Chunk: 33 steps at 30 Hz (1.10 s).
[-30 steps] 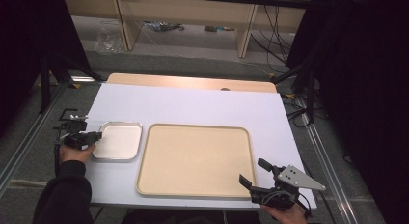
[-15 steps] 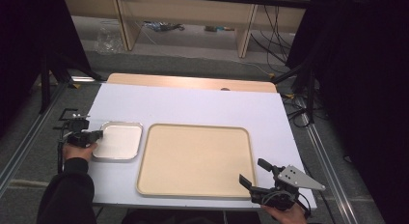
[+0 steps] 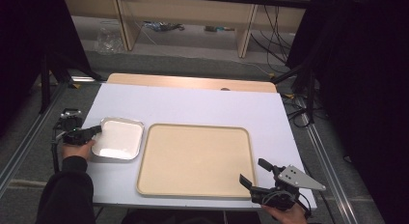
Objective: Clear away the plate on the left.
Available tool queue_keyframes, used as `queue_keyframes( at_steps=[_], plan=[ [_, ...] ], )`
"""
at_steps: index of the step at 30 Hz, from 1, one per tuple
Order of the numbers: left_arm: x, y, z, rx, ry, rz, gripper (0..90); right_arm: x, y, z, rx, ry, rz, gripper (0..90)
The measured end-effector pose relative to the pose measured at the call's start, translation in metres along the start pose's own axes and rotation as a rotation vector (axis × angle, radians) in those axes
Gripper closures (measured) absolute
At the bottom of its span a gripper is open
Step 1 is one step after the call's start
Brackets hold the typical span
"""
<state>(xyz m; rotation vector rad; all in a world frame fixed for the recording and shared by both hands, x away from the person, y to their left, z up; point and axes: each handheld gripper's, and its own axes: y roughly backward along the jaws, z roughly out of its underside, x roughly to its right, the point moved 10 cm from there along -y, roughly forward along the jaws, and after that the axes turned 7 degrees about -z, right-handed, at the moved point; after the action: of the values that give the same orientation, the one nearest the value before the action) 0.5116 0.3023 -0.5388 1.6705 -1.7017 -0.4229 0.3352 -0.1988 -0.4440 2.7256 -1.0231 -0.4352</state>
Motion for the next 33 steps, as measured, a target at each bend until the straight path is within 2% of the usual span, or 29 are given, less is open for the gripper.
queue_keyframes(
  at_steps=[1, 2, 3, 4, 5, 6, 7, 8, 10, 11, 13, 15, 16, 17, 18, 19, 22, 23, 25, 26, 27, 28, 29, 30, 31, 33],
  plan=[
    [-0.002, 0.002, -0.002, 0.015, 0.007, 0.003, 88.3, 0.002, 0.0, -0.001, 0.008, 0.024, 0.004, 15.3],
    [-0.003, 0.004, -0.004, 0.026, 0.028, 0.008, 88.3, 0.002, 0.0, -0.003, 0.022, 0.025, 0.005, 15.3],
    [-0.004, 0.006, -0.005, 0.034, 0.035, 0.011, 88.2, 0.0, 0.0, -0.001, 0.006, 0.005, -0.002, 15.3],
    [-0.006, 0.007, -0.007, 0.04, 0.047, 0.012, 88.3, 0.002, 0.0, -0.001, -0.001, 0.022, 0.009, 15.3],
    [-0.006, 0.007, -0.007, 0.04, 0.047, 0.012, 88.2, 0.0, 0.0, 0.0, 0.005, 0.0, 0.0, 15.3],
    [-0.007, 0.01, -0.009, 0.052, 0.07, 0.028, 88.2, 0.003, 0.001, -0.001, 0.007, 0.027, 0.013, 15.3],
    [-0.008, 0.012, -0.01, 0.056, 0.078, 0.037, 88.2, 0.002, 0.0, -0.003, 0.024, 0.024, 0.004, 15.3],
    [-0.008, 0.013, -0.01, 0.058, 0.087, 0.041, 88.2, 0.001, 0.0, -0.002, 0.015, 0.014, 0.004, 15.3],
    [-0.007, 0.014, -0.011, 0.061, 0.093, 0.057, 88.3, 0.003, 0.0, -0.002, 0.011, 0.023, 0.011, 15.3],
    [-0.005, 0.016, -0.013, 0.068, 0.086, 0.083, 88.3, 0.001, 0.0, -0.002, 0.014, 0.014, 0.005, 15.3],
    [-0.002, 0.017, -0.014, 0.082, 0.082, 0.086, 88.2, 0.002, 0.0, -0.003, 0.021, 0.023, 0.005, 15.3],
    [0.0, 0.019, -0.015, 0.078, 0.075, 0.091, 88.2, 0.0, 0.0, 0.0, 0.0, 0.005, -0.001, 15.3],
    [0.002, 0.019, -0.015, 0.087, 0.078, 0.1, 88.2, 0.003, 0.001, -0.001, 0.003, 0.034, 0.012, 15.3],
    [0.004, 0.02, -0.015, 0.082, 0.082, 0.105, 88.2, 0.002, 0.0, -0.003, 0.024, 0.024, 0.005, 15.3],
    [0.005, 0.021, -0.016, 0.081, 0.079, 0.114, 88.2, 0.0, 0.0, -0.002, 0.017, 0.003, -0.001, 15.3],
    [0.008, 0.021, -0.016, 0.084, 0.084, 0.122, 88.2, 0.003, 0.0, -0.002, 0.016, 0.027, 0.011, 15.3],
    [0.013, 0.023, -0.016, 0.085, 0.077, 0.139, 88.3, 0.003, 0.0, -0.002, 0.013, 0.027, 0.013, 15.3],
    [0.016, 0.023, -0.016, 0.084, 0.07, 0.147, 88.3, 0.003, 0.0, -0.004, 0.031, 0.034, 0.008, 15.3],
    [0.025, 0.025, -0.015, 0.073, 0.057, 0.168, 88.3, 0.003, 0.0, -0.001, 0.005, 0.027, 0.01, 15.3],
    [0.025, 0.025, -0.015, 0.073, 0.057, 0.168, 88.2, 0.003, 0.0, -0.001, 0.005, 0.027, 0.01, 15.3],
    [0.033, 0.026, -0.013, 0.065, 0.045, 0.182, 88.3, 0.002, 0.0, -0.003, 0.026, 0.032, 0.003, 15.3],
    [0.033, 0.026, -0.013, 0.065, 0.045, 0.182, 88.3, 0.002, 0.0, -0.003, 0.026, 0.032, 0.003, 15.3],
    [0.042, 0.026, -0.01, 0.055, 0.019, 0.193, 88.3, 0.003, 0.0, -0.002, 0.011, 0.028, 0.011, 15.3],
    [0.042, 0.026, -0.01, 0.055, 0.019, 0.193, 88.2, 0.003, 0.0, -0.002, 0.011, 0.028, 0.011, 15.3],
    [0.049, 0.027, -0.009, 0.052, -0.003, 0.203, 88.2, 0.003, 0.001, -0.001, 0.0, 0.026, 0.01, 15.3],
    [0.064, 0.027, -0.006, 0.043, -0.019, 0.245, 88.2, 0.003, 0.0, -0.003, 0.021, 0.034, 0.009, 15.3]
  ],
)
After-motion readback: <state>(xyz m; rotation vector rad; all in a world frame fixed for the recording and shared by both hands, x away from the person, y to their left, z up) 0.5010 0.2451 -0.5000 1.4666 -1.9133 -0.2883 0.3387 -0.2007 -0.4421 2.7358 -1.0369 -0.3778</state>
